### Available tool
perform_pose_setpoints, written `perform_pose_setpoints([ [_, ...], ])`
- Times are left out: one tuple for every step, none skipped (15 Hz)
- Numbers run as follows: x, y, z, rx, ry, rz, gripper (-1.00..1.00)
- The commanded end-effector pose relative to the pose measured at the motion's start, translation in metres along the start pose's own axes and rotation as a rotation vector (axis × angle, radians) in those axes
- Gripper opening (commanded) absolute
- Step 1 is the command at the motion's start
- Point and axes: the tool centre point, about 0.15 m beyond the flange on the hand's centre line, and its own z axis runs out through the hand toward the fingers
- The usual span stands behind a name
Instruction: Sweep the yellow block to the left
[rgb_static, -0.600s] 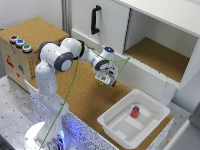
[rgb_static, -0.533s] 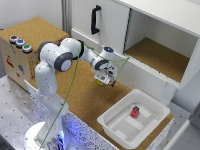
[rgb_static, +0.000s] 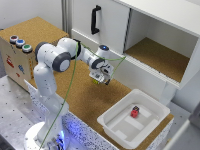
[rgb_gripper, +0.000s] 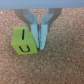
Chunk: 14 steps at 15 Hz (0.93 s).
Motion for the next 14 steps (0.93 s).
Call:
perform_pose_setpoints([
  [-0.004, -0.034, 0.016, -0.108, 0.009, 0.083, -1.0],
  [-0.003, -0.042, 0.018, -0.115, 0.018, 0.097, -1.0],
  [-0.002, -0.051, 0.018, -0.119, 0.017, 0.116, -1.0],
  [-0.002, -0.059, 0.019, -0.124, 0.016, 0.12, -1.0],
  [-0.002, -0.068, 0.02, -0.131, 0.013, 0.119, -1.0],
  [-0.003, -0.076, 0.021, -0.137, 0.007, 0.124, -1.0],
  [-0.006, -0.082, 0.022, -0.145, -0.003, 0.134, -1.0],
  [-0.008, -0.087, 0.024, -0.15, -0.006, 0.145, -1.0],
  [-0.01, -0.091, 0.025, -0.159, -0.013, 0.154, -1.0],
  [-0.012, -0.095, 0.024, -0.158, -0.014, 0.164, -1.0],
  [-0.013, -0.1, 0.023, -0.15, -0.014, 0.172, -1.0],
  [-0.014, -0.106, 0.021, -0.146, -0.007, 0.179, -1.0],
  [-0.015, -0.116, 0.019, -0.134, -0.004, 0.177, -1.0],
  [-0.016, -0.122, 0.018, -0.128, -0.006, 0.171, -1.0],
])
